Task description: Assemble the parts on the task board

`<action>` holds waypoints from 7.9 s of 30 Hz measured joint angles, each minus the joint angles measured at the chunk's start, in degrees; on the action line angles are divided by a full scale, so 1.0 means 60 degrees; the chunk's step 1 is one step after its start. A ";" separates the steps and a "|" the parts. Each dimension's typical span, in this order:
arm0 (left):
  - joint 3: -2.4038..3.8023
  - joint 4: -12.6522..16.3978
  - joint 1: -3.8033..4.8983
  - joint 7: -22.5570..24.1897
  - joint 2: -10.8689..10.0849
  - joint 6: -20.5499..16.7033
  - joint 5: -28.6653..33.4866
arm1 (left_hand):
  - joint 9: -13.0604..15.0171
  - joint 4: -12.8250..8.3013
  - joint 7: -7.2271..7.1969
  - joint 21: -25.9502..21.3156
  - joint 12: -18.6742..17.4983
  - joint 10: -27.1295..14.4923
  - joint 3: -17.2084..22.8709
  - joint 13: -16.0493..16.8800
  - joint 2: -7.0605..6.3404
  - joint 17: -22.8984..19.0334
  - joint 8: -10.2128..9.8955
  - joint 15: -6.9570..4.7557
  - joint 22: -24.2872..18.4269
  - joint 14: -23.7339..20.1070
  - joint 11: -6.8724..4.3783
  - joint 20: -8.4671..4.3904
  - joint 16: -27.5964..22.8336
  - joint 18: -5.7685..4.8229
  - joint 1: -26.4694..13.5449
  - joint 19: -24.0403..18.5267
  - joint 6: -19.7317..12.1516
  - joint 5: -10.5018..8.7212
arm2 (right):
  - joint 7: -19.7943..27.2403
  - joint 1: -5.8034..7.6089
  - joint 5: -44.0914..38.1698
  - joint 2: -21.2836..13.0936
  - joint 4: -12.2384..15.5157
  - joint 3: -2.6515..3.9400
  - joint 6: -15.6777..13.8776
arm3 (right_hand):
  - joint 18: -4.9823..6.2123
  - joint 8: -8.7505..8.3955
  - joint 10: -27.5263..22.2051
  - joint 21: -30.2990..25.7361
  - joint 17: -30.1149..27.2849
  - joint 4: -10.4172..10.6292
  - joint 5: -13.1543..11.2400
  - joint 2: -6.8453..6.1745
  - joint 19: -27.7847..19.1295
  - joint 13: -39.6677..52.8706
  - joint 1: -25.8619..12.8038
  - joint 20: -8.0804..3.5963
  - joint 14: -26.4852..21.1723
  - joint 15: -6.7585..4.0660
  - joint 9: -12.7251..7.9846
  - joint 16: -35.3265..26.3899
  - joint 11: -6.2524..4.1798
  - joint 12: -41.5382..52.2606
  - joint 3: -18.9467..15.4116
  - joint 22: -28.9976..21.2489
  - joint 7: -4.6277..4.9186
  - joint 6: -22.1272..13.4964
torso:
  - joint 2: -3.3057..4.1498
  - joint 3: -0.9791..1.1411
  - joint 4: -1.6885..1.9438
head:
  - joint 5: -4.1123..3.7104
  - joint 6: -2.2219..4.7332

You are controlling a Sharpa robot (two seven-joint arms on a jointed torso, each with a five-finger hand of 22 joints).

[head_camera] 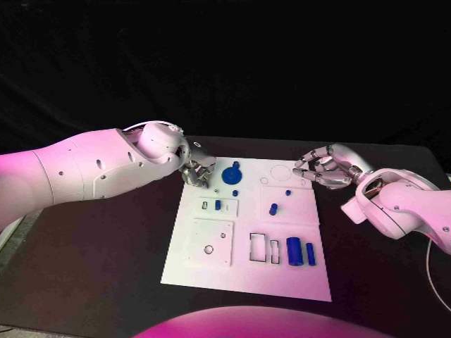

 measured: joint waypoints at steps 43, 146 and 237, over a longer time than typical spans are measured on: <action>0.0273 0.1119 -0.0002 -0.0358 -0.1503 -0.0639 0.2375 | 0.0603 -0.0289 -0.0157 0.1018 -0.0035 0.0222 0.3373 0.0139 -0.0751 0.0941 0.1676 -0.0159 0.1239 0.0471 -0.0151 -0.0194 0.0407 -0.0308 0.0081 0.0685 0.0220 -0.0046 | -0.0025 -0.0002 -0.0006 0.0008 -0.0059 -0.0001 0.0012 | 0.0000 -0.0002 0.0000 0.0000 -0.0003 0.0026 0.0000 0.0000 0.0000 -0.0004 0.0000 0.0000 0.0000 0.0000 -0.0009 0.0000 0.0000 0.0000 -0.0027 -0.0005 0.0000 0.0000 | -0.0070 0.0038 0.0054 | 0.0044 -0.0061; 0.0007 0.2494 -0.1093 -0.5126 -0.1454 -0.3349 0.7098 | -0.0044 -0.1854 -0.0634 0.2976 0.2451 0.2956 0.4430 0.2971 -0.1062 0.1090 0.3193 -0.0561 0.4024 0.0663 -0.0430 -0.0648 0.1035 -0.0902 -0.2292 0.3104 0.0805 0.0240 | -0.0070 -0.0010 0.0007 -0.0020 -0.0025 -0.0004 0.0003 | 0.0000 0.0069 0.0000 0.0000 -0.0001 0.0146 0.0334 0.0000 0.0000 -0.0016 0.0000 0.0000 0.0035 -0.0035 -0.0024 0.0000 0.0000 0.0000 -0.0038 -0.0007 0.0000 0.0000 | -0.0165 0.0109 0.0128 | -0.0022 -0.0508; 0.0032 0.2496 -0.1093 -0.5018 -0.1458 -0.2558 0.6980 | -0.0071 -0.1907 -0.0648 0.3080 0.2693 0.3148 0.4377 0.3264 -0.1125 0.1089 0.3270 -0.0578 0.4073 0.0643 -0.0476 -0.0682 0.1035 -0.0902 -0.2229 0.3204 0.0990 0.0749 | -0.0053 -0.0085 0.0079 -0.0008 -0.0051 -0.0005 0.0005 | 0.0000 0.0107 0.0000 -0.0057 0.0004 0.0238 0.0369 0.0000 0.0000 -0.0015 0.0000 0.0000 0.0035 -0.0035 -0.0030 0.0000 0.0000 0.0000 -0.0077 -0.0007 0.0000 0.0000 | -0.0157 0.0109 0.0126 | -0.0019 -0.0539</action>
